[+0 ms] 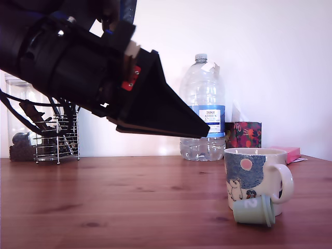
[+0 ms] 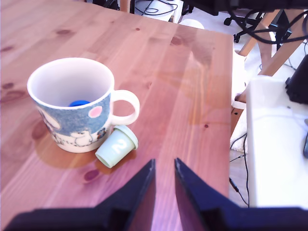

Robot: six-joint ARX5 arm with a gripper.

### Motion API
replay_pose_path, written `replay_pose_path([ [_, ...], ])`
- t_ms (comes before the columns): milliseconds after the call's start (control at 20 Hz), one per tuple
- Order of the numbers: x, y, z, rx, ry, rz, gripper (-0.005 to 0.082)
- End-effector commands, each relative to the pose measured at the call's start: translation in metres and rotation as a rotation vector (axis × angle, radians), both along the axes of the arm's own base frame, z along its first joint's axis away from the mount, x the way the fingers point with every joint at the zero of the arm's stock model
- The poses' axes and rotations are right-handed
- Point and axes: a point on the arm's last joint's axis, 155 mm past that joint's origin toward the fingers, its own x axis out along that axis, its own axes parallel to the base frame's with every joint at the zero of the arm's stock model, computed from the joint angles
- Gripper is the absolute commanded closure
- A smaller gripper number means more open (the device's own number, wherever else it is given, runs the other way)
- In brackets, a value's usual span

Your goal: Pick up the coffee capsules from the table one by one and drop them inside the nearest coffee cup

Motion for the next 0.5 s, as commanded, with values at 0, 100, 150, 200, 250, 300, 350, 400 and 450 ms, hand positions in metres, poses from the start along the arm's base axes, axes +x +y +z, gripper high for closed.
replay_pose_path([
  [0,0.0005,-0.0022,-0.0071,0.007,0.038,0.03,0.0646],
  [100,0.0029,-0.0021,-0.008,0.01,0.05,0.062,0.0646],
  [150,0.0017,-0.003,-0.0082,0.01,0.055,0.065,0.0646],
  [200,0.0,-0.004,-0.0082,0.01,0.053,0.06,0.0646],
  [250,-0.0002,-0.0044,-0.0078,0.01,0.046,0.058,0.0646],
  [300,0.001,-0.004,-0.008,0.014,0.031,0.058,0.0646],
  [350,0.0032,-0.0032,-0.0084,0.018,0.027,0.07,0.0646],
  [400,0.0048,-0.0024,-0.0092,0.022,0.025,0.079,0.0646],
  [450,0.0061,-0.0019,-0.0094,0.024,0.022,0.086,0.0646],
])
